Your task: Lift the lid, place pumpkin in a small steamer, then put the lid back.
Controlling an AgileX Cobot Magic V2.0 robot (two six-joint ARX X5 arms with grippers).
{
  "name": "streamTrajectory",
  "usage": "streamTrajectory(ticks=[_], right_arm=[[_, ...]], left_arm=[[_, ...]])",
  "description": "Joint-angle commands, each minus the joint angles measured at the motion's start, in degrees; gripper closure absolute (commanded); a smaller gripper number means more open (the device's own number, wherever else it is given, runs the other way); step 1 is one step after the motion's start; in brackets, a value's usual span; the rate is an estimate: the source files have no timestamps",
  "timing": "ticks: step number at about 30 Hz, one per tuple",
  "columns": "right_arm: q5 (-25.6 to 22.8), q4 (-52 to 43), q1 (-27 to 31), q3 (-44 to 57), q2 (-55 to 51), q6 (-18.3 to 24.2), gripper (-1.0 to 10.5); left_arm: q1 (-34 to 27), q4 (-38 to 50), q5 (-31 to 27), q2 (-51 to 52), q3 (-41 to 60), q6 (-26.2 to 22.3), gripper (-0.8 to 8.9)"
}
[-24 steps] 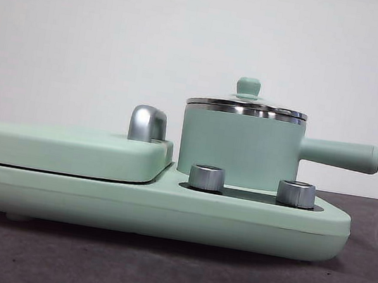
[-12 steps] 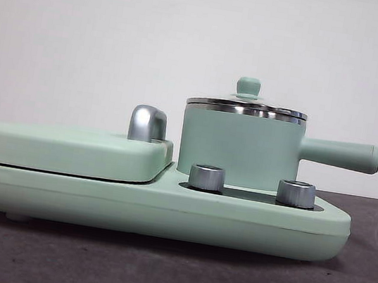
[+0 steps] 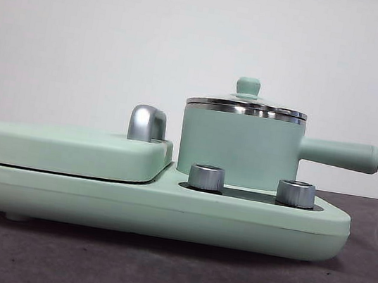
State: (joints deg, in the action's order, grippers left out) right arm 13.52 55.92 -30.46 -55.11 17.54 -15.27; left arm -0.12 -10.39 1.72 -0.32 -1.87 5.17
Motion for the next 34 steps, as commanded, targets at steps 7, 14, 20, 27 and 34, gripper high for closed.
streamTrajectory(ticks=[7, 14, 20, 27, 34], right_arm=[[-4.98, -17.07, 14.21, 13.7, -5.77, 6.43, 9.1], [-6.91, -37.99, 25.16, 34.53, -11.78, 15.43, 9.1], [-9.22, -44.17, 28.68, 45.44, -16.44, 16.2, 9.1], [-12.59, -45.27, 28.72, 51.39, -17.33, 15.21, 9.1], [-15.15, -46.14, 28.68, 54.45, -17.33, 12.02, 9.1]], left_arm=[[0.09, -0.35, 0.04, 0.13, 1.07, -0.11, 8.07], [0.09, -0.35, 0.04, 0.13, 1.07, -0.11, 8.07], [0.09, -0.35, 0.04, 0.13, 1.07, -0.11, 8.07], [0.09, -0.35, 0.04, 0.13, 1.07, -0.11, 8.07], [0.09, -0.35, 0.04, 0.13, 1.07, -0.13, 8.07]])
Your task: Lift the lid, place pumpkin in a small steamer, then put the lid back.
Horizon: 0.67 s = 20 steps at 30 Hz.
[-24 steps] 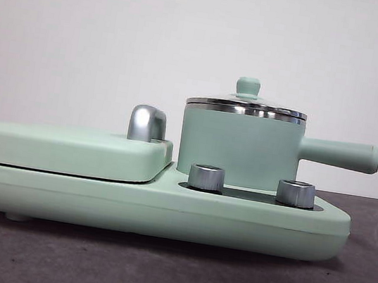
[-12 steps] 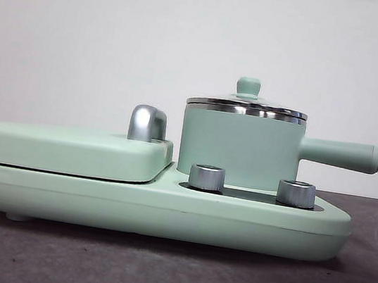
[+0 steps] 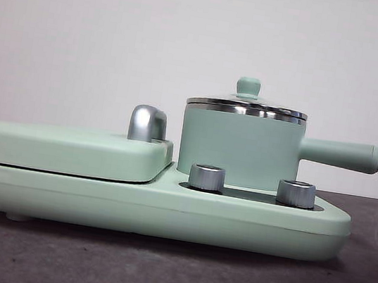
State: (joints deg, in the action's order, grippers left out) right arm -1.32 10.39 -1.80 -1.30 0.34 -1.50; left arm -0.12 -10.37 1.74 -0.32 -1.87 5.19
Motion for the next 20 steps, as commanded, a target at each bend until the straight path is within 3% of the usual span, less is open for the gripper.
streamTrajectory(ticks=[1, 20], right_arm=[[-0.55, -0.61, 0.02, 0.63, -0.13, -1.75, 9.1], [-0.59, -1.4, 0.02, 0.61, -0.13, -1.05, 9.1]], left_arm=[[0.09, -0.37, 0.02, 0.13, 1.07, -0.15, 8.07], [0.09, -0.37, 0.02, 0.13, 1.07, -0.15, 8.07]])
